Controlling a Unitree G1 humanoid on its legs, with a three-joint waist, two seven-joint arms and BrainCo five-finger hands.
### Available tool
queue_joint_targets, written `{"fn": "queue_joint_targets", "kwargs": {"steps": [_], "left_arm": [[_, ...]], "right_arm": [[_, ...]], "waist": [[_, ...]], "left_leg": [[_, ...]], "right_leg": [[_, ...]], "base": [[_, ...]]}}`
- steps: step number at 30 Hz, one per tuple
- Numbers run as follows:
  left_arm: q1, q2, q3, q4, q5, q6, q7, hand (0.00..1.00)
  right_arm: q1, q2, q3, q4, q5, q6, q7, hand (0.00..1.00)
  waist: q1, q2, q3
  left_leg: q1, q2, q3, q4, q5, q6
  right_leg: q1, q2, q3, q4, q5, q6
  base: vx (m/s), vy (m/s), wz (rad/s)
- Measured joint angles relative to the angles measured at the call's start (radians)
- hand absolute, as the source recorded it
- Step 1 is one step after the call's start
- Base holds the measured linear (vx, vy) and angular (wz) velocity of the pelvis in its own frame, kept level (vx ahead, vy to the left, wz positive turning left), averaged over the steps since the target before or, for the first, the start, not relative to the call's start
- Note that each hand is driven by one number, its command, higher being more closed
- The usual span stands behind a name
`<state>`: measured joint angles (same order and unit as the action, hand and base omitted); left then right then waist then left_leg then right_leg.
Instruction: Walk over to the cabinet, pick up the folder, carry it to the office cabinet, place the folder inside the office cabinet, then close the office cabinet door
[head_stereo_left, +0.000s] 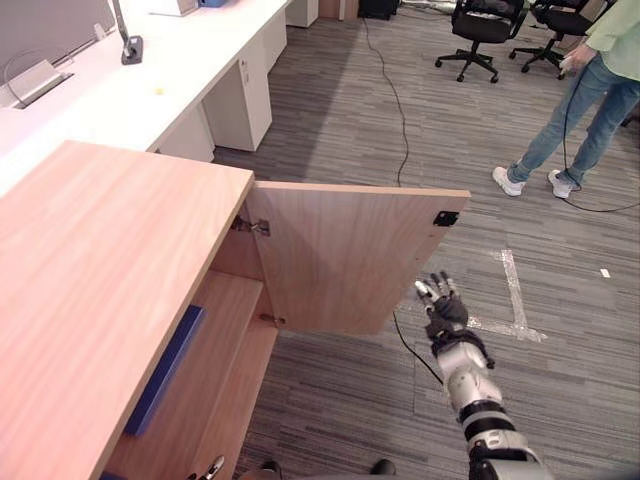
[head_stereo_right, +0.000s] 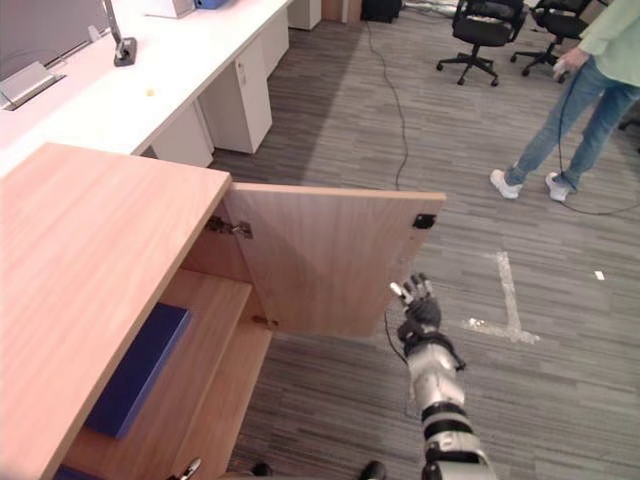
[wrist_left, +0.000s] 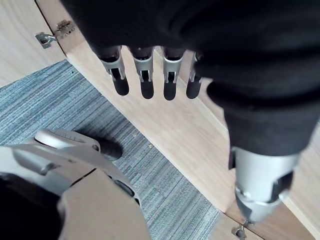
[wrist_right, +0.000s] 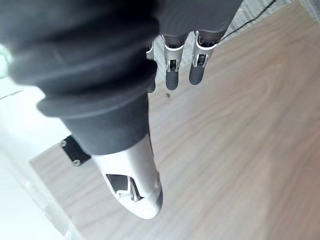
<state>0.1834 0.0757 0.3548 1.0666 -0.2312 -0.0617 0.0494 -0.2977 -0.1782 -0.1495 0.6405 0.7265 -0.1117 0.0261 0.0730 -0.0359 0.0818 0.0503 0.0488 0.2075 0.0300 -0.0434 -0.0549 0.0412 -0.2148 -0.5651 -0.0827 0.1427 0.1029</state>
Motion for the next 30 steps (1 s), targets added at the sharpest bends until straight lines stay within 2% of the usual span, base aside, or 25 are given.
{"fn": "queue_joint_targets", "kwargs": {"steps": [6,14,22,25,30], "left_arm": [[0.014,0.001,-0.003,0.0,-0.001,0.0,0.0,0.0],[0.039,0.003,-0.024,0.001,-0.009,0.001,0.0,0.0],[0.039,0.002,-0.05,0.002,-0.052,-0.002,0.0,0.0],[0.039,0.002,-0.065,0.002,-0.053,-0.005,-0.001,0.0],[0.035,0.002,-0.082,0.001,-0.053,-0.008,-0.001,0.0]], "right_arm": [[-0.089,-0.063,-0.041,0.018,0.0,-0.013,-0.032,0.0],[-0.249,-0.157,-0.051,0.13,-0.006,-0.018,-0.059,0.0],[-0.527,-0.31,0.038,0.365,-0.004,-0.005,-0.073,0.0],[-0.585,-0.34,0.073,0.418,-0.01,0.003,-0.075,0.0],[-0.666,-0.372,0.14,0.447,-0.096,0.033,-0.074,0.0]], "waist": [[-0.004,0.002,0.001],[0.001,0.028,0.042],[-0.001,0.076,0.122],[-0.002,0.091,0.145],[-0.006,0.125,0.177]], "left_leg": [[-0.011,-0.019,-0.025,-0.009,0.016,0.014],[-0.033,-0.045,-0.056,-0.005,0.034,0.035],[-0.104,-0.059,-0.092,0.052,0.038,0.042],[-0.117,-0.056,-0.098,0.065,0.037,0.041],[-0.16,-0.047,-0.115,0.098,0.034,0.036]], "right_leg": [[-0.002,-0.016,-0.017,0.0,0.009,0.002],[-0.003,-0.043,-0.042,0.0,0.03,0.001],[-0.028,-0.055,-0.067,0.0,0.055,-0.014],[-0.032,-0.055,-0.068,0.0,0.059,-0.019],[-0.058,-0.045,-0.066,0.002,0.055,-0.031]], "base": [[-0.03,0.03,0.12],[-0.03,0.047,0.12],[-0.04,0.043,0.11],[-0.06,0.033,0.03],[-0.06,0.016,0.02]]}}
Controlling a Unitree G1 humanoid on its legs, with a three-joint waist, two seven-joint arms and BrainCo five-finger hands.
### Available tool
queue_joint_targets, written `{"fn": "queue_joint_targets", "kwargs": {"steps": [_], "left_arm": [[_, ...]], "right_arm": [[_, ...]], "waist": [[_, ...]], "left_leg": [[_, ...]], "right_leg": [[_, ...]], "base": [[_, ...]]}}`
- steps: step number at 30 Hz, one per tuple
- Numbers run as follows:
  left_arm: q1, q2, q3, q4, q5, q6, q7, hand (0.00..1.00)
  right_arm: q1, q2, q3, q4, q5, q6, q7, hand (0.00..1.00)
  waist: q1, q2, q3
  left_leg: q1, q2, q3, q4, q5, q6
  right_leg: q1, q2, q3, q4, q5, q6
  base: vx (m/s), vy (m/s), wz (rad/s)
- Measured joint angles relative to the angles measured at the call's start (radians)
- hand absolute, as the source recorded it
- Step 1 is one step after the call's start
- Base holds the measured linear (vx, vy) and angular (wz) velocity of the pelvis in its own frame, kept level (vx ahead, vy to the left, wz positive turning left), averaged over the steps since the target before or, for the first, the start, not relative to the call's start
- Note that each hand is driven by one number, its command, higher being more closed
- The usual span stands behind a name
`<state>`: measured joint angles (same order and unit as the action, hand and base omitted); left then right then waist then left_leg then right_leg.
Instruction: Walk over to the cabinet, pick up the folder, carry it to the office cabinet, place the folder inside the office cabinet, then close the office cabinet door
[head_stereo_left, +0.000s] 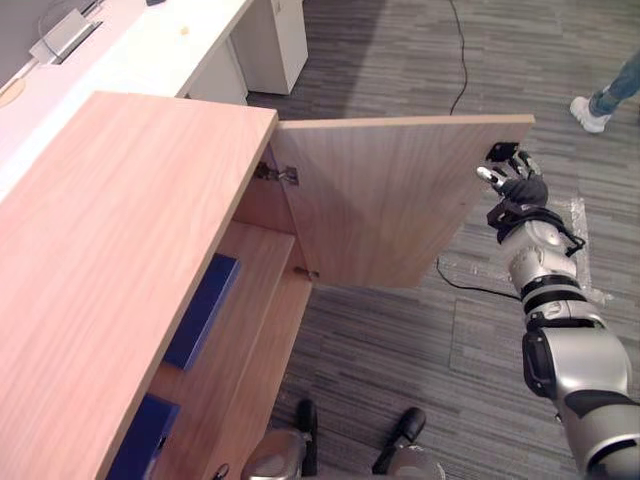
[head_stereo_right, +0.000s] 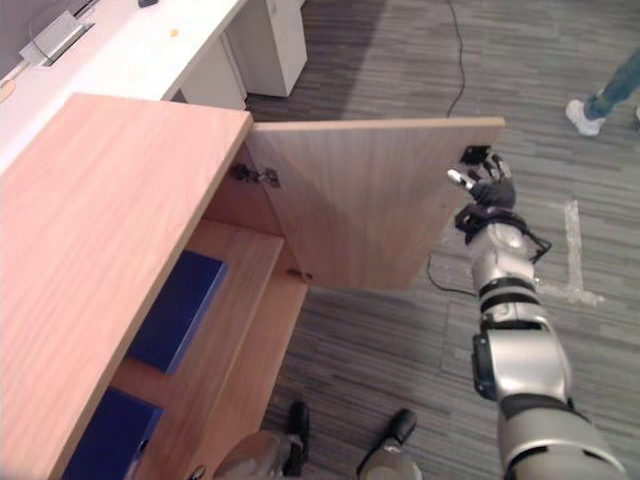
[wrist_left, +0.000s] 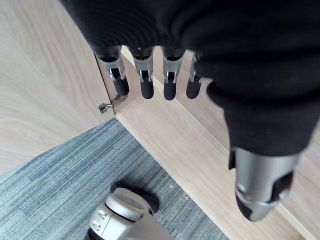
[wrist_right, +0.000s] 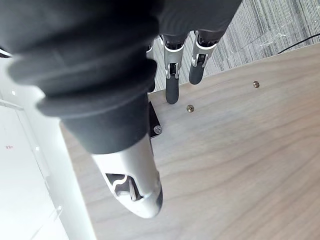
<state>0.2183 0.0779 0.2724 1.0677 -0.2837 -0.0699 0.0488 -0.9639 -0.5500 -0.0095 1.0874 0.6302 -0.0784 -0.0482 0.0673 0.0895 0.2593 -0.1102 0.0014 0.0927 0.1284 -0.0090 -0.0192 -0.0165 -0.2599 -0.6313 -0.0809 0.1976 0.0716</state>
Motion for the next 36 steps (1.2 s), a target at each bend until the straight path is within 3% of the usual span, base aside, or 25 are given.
{"fn": "queue_joint_targets", "kwargs": {"steps": [6,8,11,16,24,29,32,36], "left_arm": [[-0.009,0.002,-0.02,-0.014,0.001,-0.004,0.0,0.0],[-0.011,0.002,-0.024,-0.018,0.003,-0.006,0.0,0.0],[-0.028,0.015,-0.023,-0.019,0.004,-0.017,0.0,0.0],[-0.063,0.018,0.026,-0.02,0.018,-0.027,0.001,0.0],[-0.123,0.006,0.071,-0.019,0.041,-0.038,0.008,0.0],[-0.13,-0.008,0.117,0.005,0.055,-0.037,0.011,0.0],[-0.134,-0.012,0.144,0.036,0.079,-0.036,0.011,0.0],[-0.162,-0.017,0.146,0.071,0.081,-0.034,0.01,0.0]], "right_arm": [[-0.066,-0.053,0.099,0.016,-0.065,0.018,-0.001,0.0],[-0.114,-0.064,0.153,0.043,-0.069,0.041,-0.003,0.0],[-0.154,-0.098,0.299,0.034,-0.168,0.063,-0.003,0.0],[-0.215,-0.185,0.565,-0.152,-0.311,0.091,0.041,0.0],[-0.185,-0.251,0.664,-0.491,-0.336,0.098,0.072,0.0],[-0.101,-0.316,0.759,-0.765,-0.342,0.088,0.122,0.0],[-0.033,-0.338,0.835,-0.863,-0.333,0.054,0.194,0.0],[0.023,-0.343,0.941,-0.956,-0.297,-0.007,0.316,0.0]], "waist": [[-0.006,0.015,0.016],[-0.011,0.019,0.017],[-0.013,0.023,0.019],[-0.015,0.039,0.025],[-0.035,0.061,0.019],[-0.046,0.071,0.005],[-0.058,0.076,-0.04],[-0.066,0.082,-0.09]], "left_leg": [[-0.058,0.024,-0.029,0.039,0.003,-0.004],[-0.072,0.031,-0.032,0.051,0.001,-0.007],[-0.1,0.049,-0.025,0.078,-0.012,-0.017],[-0.119,0.097,0.032,0.088,-0.028,-0.036],[-0.092,0.156,0.068,0.042,-0.024,-0.061],[-0.028,0.178,0.059,-0.005,-0.024,-0.074],[-0.002,0.193,0.059,-0.021,-0.015,-0.094],[0.01,0.215,0.055,-0.025,-0.018,-0.11]], "right_leg": [[-0.022,0.026,-0.022,-0.001,0.001,-0.003],[-0.031,0.033,-0.023,-0.001,0.003,-0.005],[-0.052,0.05,-0.012,-0.002,0.003,-0.012],[-0.107,0.092,0.062,-0.003,0.003,-0.026],[-0.141,0.157,0.14,-0.003,-0.006,-0.045],[-0.14,0.183,0.204,-0.003,-0.007,-0.047],[-0.138,0.201,0.23,-0.003,-0.008,-0.048],[-0.134,0.227,0.235,-0.004,-0.037,-0.086]], "base": [[-0.01,0.004,0.1],[0.01,0.01,0.03],[0.02,0.028,-0.14],[0.02,0.014,-0.41],[0.08,-0.008,-0.31],[0.11,0.04,-0.46],[0.08,0.018,-0.31],[0.0,-0.049,-0.11]]}}
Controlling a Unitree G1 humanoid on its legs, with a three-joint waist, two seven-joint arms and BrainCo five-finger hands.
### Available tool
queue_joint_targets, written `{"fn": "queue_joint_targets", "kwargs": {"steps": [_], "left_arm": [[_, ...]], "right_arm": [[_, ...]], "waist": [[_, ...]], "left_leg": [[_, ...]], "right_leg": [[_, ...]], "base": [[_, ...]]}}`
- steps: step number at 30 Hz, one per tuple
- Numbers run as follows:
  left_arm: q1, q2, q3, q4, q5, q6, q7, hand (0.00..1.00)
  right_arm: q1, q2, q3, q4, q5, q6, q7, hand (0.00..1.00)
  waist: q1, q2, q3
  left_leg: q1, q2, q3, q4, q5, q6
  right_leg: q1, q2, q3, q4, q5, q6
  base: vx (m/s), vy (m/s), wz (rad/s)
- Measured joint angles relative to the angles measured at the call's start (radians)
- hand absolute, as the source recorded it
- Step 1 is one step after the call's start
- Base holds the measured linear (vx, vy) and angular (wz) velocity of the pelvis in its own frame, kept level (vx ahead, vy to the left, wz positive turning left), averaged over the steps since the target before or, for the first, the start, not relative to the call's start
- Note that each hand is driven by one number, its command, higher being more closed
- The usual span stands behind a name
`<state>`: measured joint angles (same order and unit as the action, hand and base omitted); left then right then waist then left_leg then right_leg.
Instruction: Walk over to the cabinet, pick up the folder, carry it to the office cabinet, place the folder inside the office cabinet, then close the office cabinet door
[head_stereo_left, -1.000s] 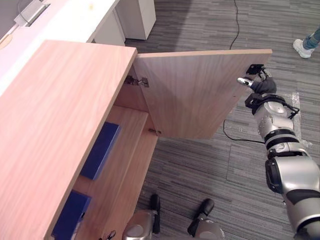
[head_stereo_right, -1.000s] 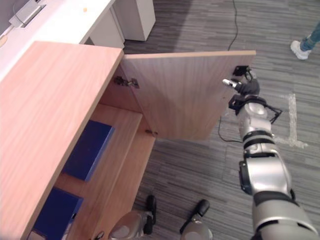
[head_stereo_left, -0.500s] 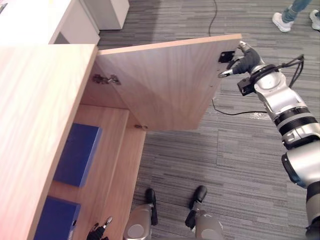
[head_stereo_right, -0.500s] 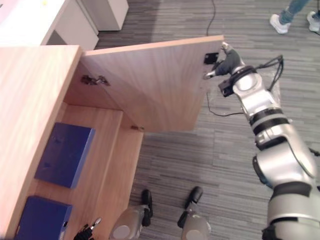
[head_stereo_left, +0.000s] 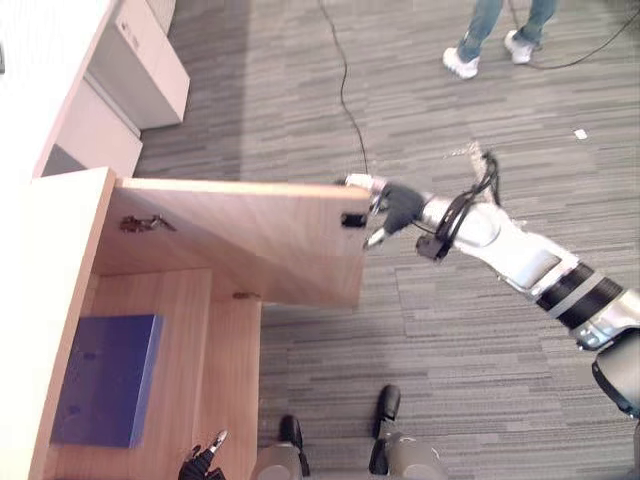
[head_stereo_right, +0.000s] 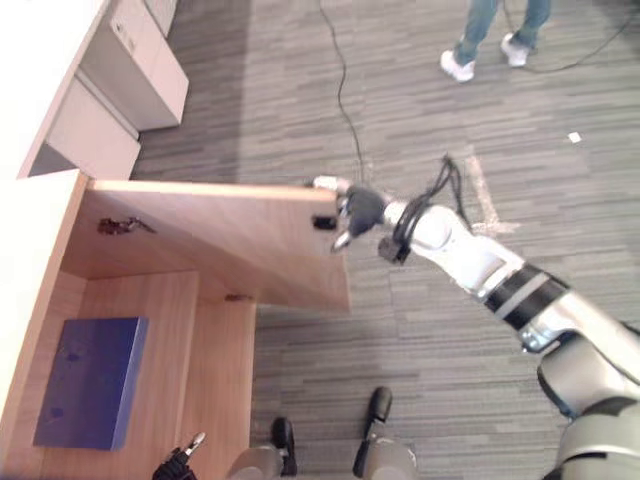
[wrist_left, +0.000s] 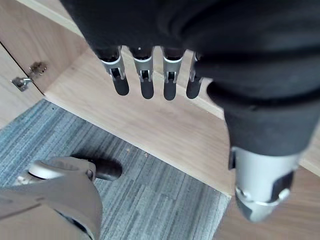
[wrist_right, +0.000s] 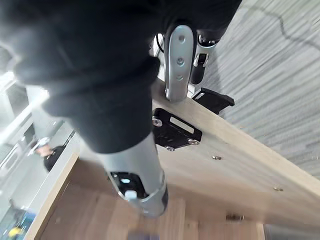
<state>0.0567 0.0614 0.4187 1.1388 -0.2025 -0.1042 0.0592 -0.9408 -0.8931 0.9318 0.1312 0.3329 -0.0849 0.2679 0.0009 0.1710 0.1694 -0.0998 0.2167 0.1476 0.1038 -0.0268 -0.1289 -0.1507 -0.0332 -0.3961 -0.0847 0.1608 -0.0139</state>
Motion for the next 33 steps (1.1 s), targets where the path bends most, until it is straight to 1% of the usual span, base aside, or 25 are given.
{"fn": "queue_joint_targets", "kwargs": {"steps": [1,2,3,4,5,6,7,8,9,10,11,12,13,14,15,16,18,19,22,25,27,29,30,32,33], "left_arm": [[-0.006,0.0,0.0,0.0,0.008,0.001,-0.001,0.0],[-0.008,0.0,0.0,0.0,0.01,0.001,-0.002,0.0],[-0.011,0.0,0.0,0.001,0.011,0.003,-0.006,0.0],[-0.006,0.0,0.0,0.002,0.013,0.006,-0.01,0.0],[-0.003,0.0,0.0,0.002,0.014,0.008,-0.011,0.0],[0.0,0.0,0.001,0.003,0.015,0.013,-0.012,0.0],[0.0,0.0,0.002,0.0,0.015,0.015,-0.018,0.0],[0.001,0.0,0.002,-0.002,0.014,0.016,-0.022,0.0],[0.006,-0.009,0.009,-0.003,0.015,0.017,-0.028,0.0],[0.002,-0.001,0.026,-0.004,0.014,0.016,-0.034,0.0],[0.002,-0.002,0.03,-0.001,0.015,0.02,-0.038,0.0],[0.013,-0.002,0.033,0.001,0.015,0.024,-0.046,0.0],[0.02,0.0,0.036,0.001,0.015,0.025,-0.048,0.0],[0.035,0.007,0.039,0.0,0.015,0.027,-0.053,0.0],[0.044,0.015,0.041,0.0,0.015,0.029,-0.057,0.0],[0.054,0.026,0.048,0.003,0.017,0.032,-0.065,0.0],[0.058,0.032,0.06,0.011,0.019,0.035,-0.073,0.0],[0.053,0.032,0.068,0.009,0.02,0.035,-0.086,0.0],[0.046,0.034,0.07,-0.002,0.037,0.027,-0.091,0.0],[0.047,0.036,0.071,-0.001,0.037,0.028,-0.099,0.0],[0.048,0.036,0.071,-0.001,0.038,0.028,-0.099,0.0],[0.054,0.037,0.071,-0.002,0.038,0.029,-0.101,0.0],[0.057,0.037,0.07,-0.002,0.038,0.031,-0.105,0.0],[0.066,0.037,0.07,-0.003,0.037,0.034,-0.107,0.0],[0.071,0.039,0.069,-0.004,0.036,0.034,-0.108,0.0]], "right_arm": [[0.011,0.001,0.031,-0.036,0.0,-0.012,0.031,0.0],[0.021,0.005,0.046,-0.051,0.0,-0.013,0.041,0.0],[0.042,0.027,0.075,-0.065,0.0,-0.019,0.063,0.0],[0.063,0.061,0.105,-0.09,0.0,-0.023,0.093,0.0],[0.072,0.076,0.127,-0.105,0.0,-0.023,0.105,0.0],[0.092,0.109,0.174,-0.139,-0.001,-0.021,0.147,0.0],[0.115,0.134,0.248,-0.16,0.003,-0.013,0.196,0.0],[0.145,0.165,0.255,-0.166,0.008,-0.015,0.191,0.0],[0.183,0.234,0.248,-0.164,0.007,-0.001,0.191,0.0],[0.195,0.287,0.246,-0.144,0.017,0.002,0.191,0.0],[0.189,0.295,0.246,-0.134,0.034,0.008,0.195,0.0],[0.171,0.279,0.25,-0.136,0.044,0.027,0.236,0.0],[0.165,0.256,0.271,-0.136,0.044,0.043,0.27,0.0],[0.172,0.204,0.324,-0.135,0.046,0.082,0.321,0.0],[0.199,0.165,0.366,-0.134,0.052,0.115,0.351,0.0],[0.245,0.125,0.399,-0.133,0.073,0.158,0.386,0.0],[0.289,0.089,0.4,-0.135,0.118,0.199,0.421,0.0],[0.291,0.075,0.383,-0.142,0.166,0.212,0.436,0.0],[0.3,0.071,0.324,-0.149,0.243,0.219,0.438,0.0],[0.319,0.056,0.279,-0.185,0.287,0.22,0.44,0.0],[0.351,0.046,0.264,-0.183,0.294,0.22,0.44,0.0],[0.395,0.041,0.261,-0.176,0.288,0.221,0.441,0.0],[0.438,0.045,0.234,-0.162,0.271,0.221,0.443,0.0],[0.476,0.064,0.208,-0.105,0.265,0.22,0.444,0.0],[0.511,0.091,0.175,-0.04,0.242,0.219,0.443,0.0]], "waist": [[0.0,-0.001,-0.005],[0.0,-0.003,-0.011],[0.002,-0.005,-0.025],[0.007,-0.012,-0.038],[0.012,-0.017,-0.043],[0.017,-0.026,-0.054],[0.028,-0.033,-0.059],[0.035,-0.031,-0.062],[0.057,-0.005,-0.083],[0.046,-0.044,-0.081],[0.051,-0.044,-0.084],[0.061,-0.051,-0.086],[0.064,-0.058,-0.086],[0.071,-0.078,-0.087],[0.072,-0.097,-0.085],[0.073,-0.118,-0.088],[0.065,-0.134,-0.092],[0.056,-0.135,-0.092],[0.062,-0.137,-0.093],[0.09,-0.144,-0.092],[0.102,-0.151,-0.088],[0.106,-0.163,-0.086],[0.114,-0.172,-0.081],[0.12,-0.176,-0.078],[0.123,-0.18,-0.078]], "left_leg": [[0.002,0.011,-0.004,-0.004,0.004,-0.009],[0.003,0.016,-0.007,-0.009,0.009,-0.019],[0.004,0.025,-0.018,-0.018,0.019,-0.033],[0.007,0.032,-0.021,-0.029,0.024,-0.041],[0.009,0.033,-0.023,-0.032,0.024,-0.041],[0.011,0.034,-0.028,-0.035,0.022,-0.039],[0.011,0.035,-0.031,-0.04,0.018,-0.032],[0.011,0.039,-0.033,-0.047,0.016,-0.028],[-0.011,0.077,-0.035,-0.062,0.015,-0.035],[-0.009,0.047,-0.045,-0.081,0.027,-0.038],[-0.007,0.047,-0.055,-0.097,0.043,-0.04],[-0.005,0.048,-0.062,-0.121,0.074,-0.043],[-0.005,0.047,-0.066,-0.127,0.087,-0.04],[-0.004,0.043,-0.074,-0.133,0.103,-0.044],[-0.004,0.04,-0.078,-0.133,0.104,-0.044],[-0.006,0.034,-0.079,-0.134,0.104,-0.043],[-0.005,0.021,-0.08,-0.135,0.103,-0.042],[0.0,0.01,-0.082,-0.135,0.103,-0.04],[0.009,0.001,-0.099,-0.135,0.102,-0.038],[0.01,-0.001,-0.113,-0.135,0.102,-0.035],[0.009,-0.004,-0.132,-0.135,0.103,-0.033],[-0.001,-0.012,-0.158,-0.134,0.107,-0.028],[-0.007,-0.019,-0.169,-0.134,0.11,-0.023],[-0.009,-0.026,-0.188,-0.134,0.111,-0.022],[-0.01,-0.03,-0.201,-0.134,0.111,-0.02]], "right_leg": [[0.0,0.012,0.0,0.0,-0.009,-0.001],[-0.001,0.017,-0.001,-0.001,-0.013,-0.003],[-0.001,0.026,-0.004,-0.003,-0.017,-0.005],[-0.002,0.034,-0.004,-0.006,-0.022,-0.008],[-0.003,0.037,-0.004,-0.006,-0.024,-0.011],[-0.005,0.041,-0.003,-0.006,-0.026,-0.009],[-0.007,0.045,-0.001,-0.006,-0.038,0.008],[-0.01,0.05,-0.002,-0.006,-0.056,0.033],[-0.055,0.062,0.0,0.089,-0.056,0.005],[-0.075,0.036,0.038,0.156,-0.116,-0.041],[-0.071,0.037,0.03,0.145,-0.113,-0.034],[-0.062,0.042,0.019,0.121,-0.103,-0.032],[-0.059,0.042,0.016,0.114,-0.101,-0.032],[-0.05,0.042,0.012,0.103,-0.097,-0.028],[-0.042,0.041,0.009,0.092,-0.092,-0.026],[-0.038,0.037,0.007,0.081,-0.08,-0.032],[-0.024,0.029,0.003,0.054,-0.065,-0.023],[-0.005,0.022,-0.001,0.032,-0.054,-0.015],[0.028,0.019,-0.014,0.002,-0.046,-0.009],[0.037,0.015,-0.034,0.001,-0.049,-0.006],[0.045,0.012,-0.046,0.001,-0.051,-0.003],[0.054,0.005,-0.072,0.001,-0.059,0.008],[0.055,-0.002,-0.085,0.0,-0.059,0.009],[0.063,-0.008,-0.1,-0.004,-0.059,0.01],[0.069,-0.012,-0.112,-0.004,-0.061,0.013]], "base": [[-0.07,-0.07,-0.02],[-0.09,-0.067,0.07],[-0.11,-0.071,0.09],[-0.1,-0.064,0.06],[-0.07,-0.051,-0.05],[-0.03,-0.03,-0.08],[-0.02,-0.025,-0.09],[0.02,-0.03,-0.13],[0.12,0.033,0.2],[0.14,0.028,0.32],[0.15,0.026,0.52],[0.08,-0.03,0.25],[0.11,0.0,0.2],[0.15,0.049,0.12],[0.2,0.087,0.11],[0.18,0.084,0.09],[0.17,0.101,0.08],[0.17,0.108,0.12],[0.08,0.063,0.21],[0.02,0.04,0.15],[0.0,0.032,0.28],[0.0,0.044,0.4],[-0.01,0.055,0.3],[-0.01,0.057,0.29],[0.0,0.041,0.27]]}}
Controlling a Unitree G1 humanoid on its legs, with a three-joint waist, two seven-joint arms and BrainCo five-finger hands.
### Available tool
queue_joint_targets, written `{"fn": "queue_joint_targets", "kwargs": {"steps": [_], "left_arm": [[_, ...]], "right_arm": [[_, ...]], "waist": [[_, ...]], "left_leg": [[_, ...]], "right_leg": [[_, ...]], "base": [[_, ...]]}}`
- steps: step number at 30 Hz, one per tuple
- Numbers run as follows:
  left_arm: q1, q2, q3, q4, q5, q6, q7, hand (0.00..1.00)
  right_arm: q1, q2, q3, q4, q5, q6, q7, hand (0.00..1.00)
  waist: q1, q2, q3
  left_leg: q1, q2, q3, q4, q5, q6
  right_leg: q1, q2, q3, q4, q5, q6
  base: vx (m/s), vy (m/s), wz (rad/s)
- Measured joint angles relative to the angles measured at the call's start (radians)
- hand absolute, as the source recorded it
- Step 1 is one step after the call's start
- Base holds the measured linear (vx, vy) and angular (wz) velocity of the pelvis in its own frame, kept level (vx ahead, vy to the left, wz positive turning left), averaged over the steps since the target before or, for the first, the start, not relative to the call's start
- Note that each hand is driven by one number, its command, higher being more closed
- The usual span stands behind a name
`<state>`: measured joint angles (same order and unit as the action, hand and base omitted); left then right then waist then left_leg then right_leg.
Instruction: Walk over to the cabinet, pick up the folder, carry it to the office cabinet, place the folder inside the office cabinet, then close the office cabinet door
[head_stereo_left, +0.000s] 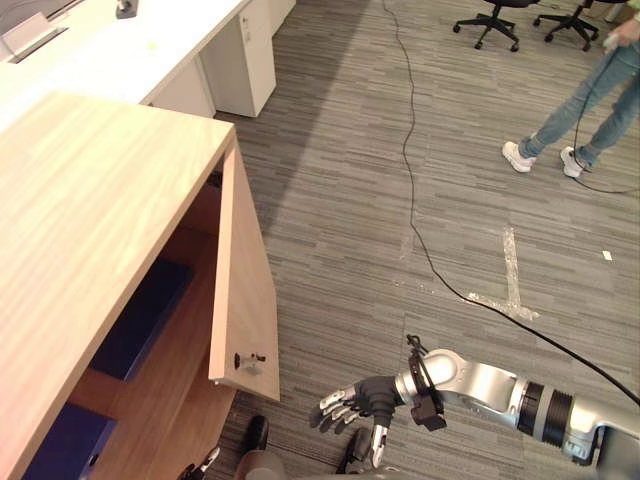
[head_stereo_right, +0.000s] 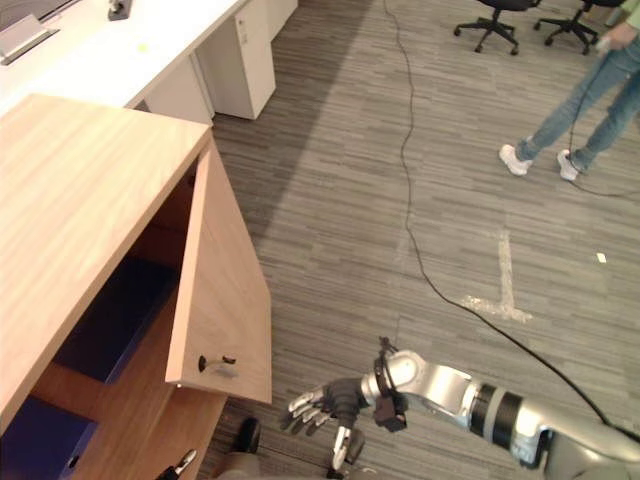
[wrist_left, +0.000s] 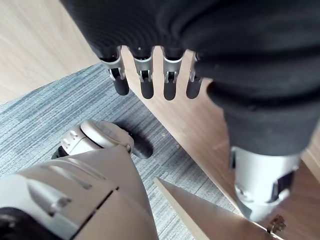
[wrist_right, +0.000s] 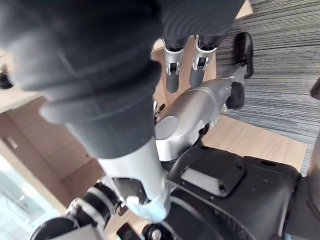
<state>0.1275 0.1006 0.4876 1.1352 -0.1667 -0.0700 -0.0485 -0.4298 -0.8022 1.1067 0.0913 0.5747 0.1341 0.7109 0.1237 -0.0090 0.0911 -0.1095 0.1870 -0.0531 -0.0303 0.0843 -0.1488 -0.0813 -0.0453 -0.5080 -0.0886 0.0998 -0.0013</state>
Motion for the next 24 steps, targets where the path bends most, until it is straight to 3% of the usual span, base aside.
{"fn": "queue_joint_targets", "kwargs": {"steps": [3,4,6,11,12,14,17,19,21,24], "left_arm": [[0.005,0.0,-0.023,-0.011,-0.005,0.001,-0.002,0.0],[0.009,0.0,-0.04,-0.02,-0.011,0.003,-0.002,0.0],[0.01,0.0,-0.051,-0.029,-0.031,0.003,-0.002,0.0],[0.006,-0.008,-0.069,-0.048,-0.107,0.008,0.001,0.0],[0.006,-0.015,-0.067,-0.048,-0.12,0.014,0.003,0.0],[0.006,-0.026,-0.066,-0.059,-0.129,0.023,0.01,0.0],[0.004,-0.033,-0.066,-0.076,-0.131,0.026,0.023,0.0],[0.011,-0.046,-0.066,-0.086,-0.127,0.033,0.026,0.0],[0.023,-0.061,-0.067,-0.086,-0.114,0.036,0.027,0.0],[0.047,-0.064,-0.066,-0.085,-0.091,0.044,0.027,0.0]], "right_arm": [[0.067,0.088,-0.098,0.191,-0.109,-0.011,-0.021,0.0],[0.09,0.175,-0.166,0.342,-0.205,-0.026,-0.06,0.0],[0.095,0.258,-0.219,0.469,-0.277,-0.045,-0.1,0.0],[0.102,0.545,-0.456,0.863,-0.51,-0.097,-0.275,0.0],[0.105,0.63,-0.574,0.989,-0.572,-0.097,-0.339,0.0],[0.117,0.698,-0.738,1.094,-0.6,-0.096,-0.431,0.0],[0.136,0.723,-0.904,1.162,-0.601,-0.096,-0.541,0.0],[0.159,0.708,-0.987,1.169,-0.616,-0.094,-0.603,0.0],[0.18,0.695,-1.048,1.167,-0.635,-0.093,-0.621,0.0],[0.227,0.694,-1.14,1.158,-0.642,-0.088,-0.637,0.0]], "waist": [[0.006,-0.002,0.003],[0.008,-0.001,0.005],[0.011,-0.001,0.008],[0.016,0.003,0.012],[0.023,0.006,0.017],[0.029,0.008,0.036],[0.034,0.014,0.057],[0.046,0.038,0.077],[0.048,0.057,0.085],[0.049,0.06,0.084]], "left_leg": [[-0.004,-0.008,-0.025,0.001,0.003,0.003],[-0.002,-0.01,-0.04,0.003,0.003,0.003],[0.007,-0.009,-0.044,0.003,0.002,0.002],[0.01,-0.006,-0.055,0.043,-0.023,-0.003],[0.007,-0.005,-0.059,0.076,-0.042,-0.002],[-0.001,-0.006,-0.057,0.145,-0.078,0.009],[-0.072,-0.014,0.051,0.29,-0.093,0.028],[-0.117,-0.02,0.069,0.379,-0.095,0.034],[-0.121,-0.028,0.074,0.383,-0.09,0.041],[-0.081,-0.033,0.128,0.293,-0.092,0.063]], "right_leg": [[0.013,-0.007,-0.026,0.001,-0.001,0.003],[0.026,-0.009,-0.041,0.004,-0.002,0.004],[0.038,-0.008,-0.045,0.004,-0.004,0.006],[0.068,-0.002,-0.055,0.005,-0.01,0.009],[0.088,-0.001,-0.058,0.005,-0.016,0.01],[0.117,0.001,-0.065,0.005,-0.036,0.015],[0.133,-0.006,-0.093,0.007,-0.048,0.008],[0.138,-0.015,-0.106,0.023,-0.056,0.009],[0.138,-0.027,-0.12,0.038,-0.06,0.014],[0.133,-0.037,-0.125,0.049,-0.063,0.02]], "base": [[0.02,0.049,0.33],[0.04,0.051,0.29],[0.03,0.031,0.14],[0.02,0.014,0.07],[0.01,0.008,0.09],[0.0,0.007,0.14],[-0.02,0.035,0.35],[-0.05,0.055,0.28],[-0.04,0.081,0.2],[0.01,0.113,0.13]]}}
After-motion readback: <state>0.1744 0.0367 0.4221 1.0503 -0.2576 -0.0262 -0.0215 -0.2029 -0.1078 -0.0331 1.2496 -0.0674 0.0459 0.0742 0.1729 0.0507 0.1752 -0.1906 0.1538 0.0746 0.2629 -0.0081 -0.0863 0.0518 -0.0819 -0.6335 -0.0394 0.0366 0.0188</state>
